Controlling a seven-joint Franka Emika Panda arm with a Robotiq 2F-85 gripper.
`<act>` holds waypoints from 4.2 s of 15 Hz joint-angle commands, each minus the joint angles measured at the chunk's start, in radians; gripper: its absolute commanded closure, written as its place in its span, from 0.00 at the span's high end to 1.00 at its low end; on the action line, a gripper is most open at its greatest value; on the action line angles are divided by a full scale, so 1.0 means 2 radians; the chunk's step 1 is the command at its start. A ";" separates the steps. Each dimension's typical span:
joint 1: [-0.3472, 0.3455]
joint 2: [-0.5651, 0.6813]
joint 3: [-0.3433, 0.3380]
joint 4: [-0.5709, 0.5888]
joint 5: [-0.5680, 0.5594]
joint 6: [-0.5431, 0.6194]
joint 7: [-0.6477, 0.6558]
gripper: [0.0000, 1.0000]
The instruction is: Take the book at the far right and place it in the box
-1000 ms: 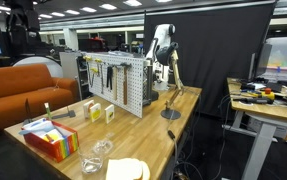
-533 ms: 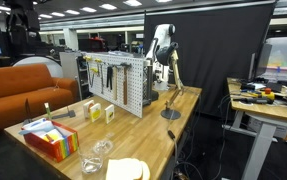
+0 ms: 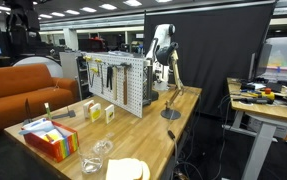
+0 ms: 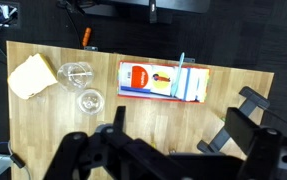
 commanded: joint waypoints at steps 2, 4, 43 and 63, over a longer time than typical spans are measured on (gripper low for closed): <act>0.001 0.001 0.000 0.002 0.000 -0.002 0.000 1.00; 0.000 0.003 -0.001 0.002 0.002 0.000 0.001 1.00; 0.021 0.289 -0.008 0.111 -0.143 0.260 0.094 1.00; 0.033 0.591 -0.089 0.343 -0.154 0.334 0.033 1.00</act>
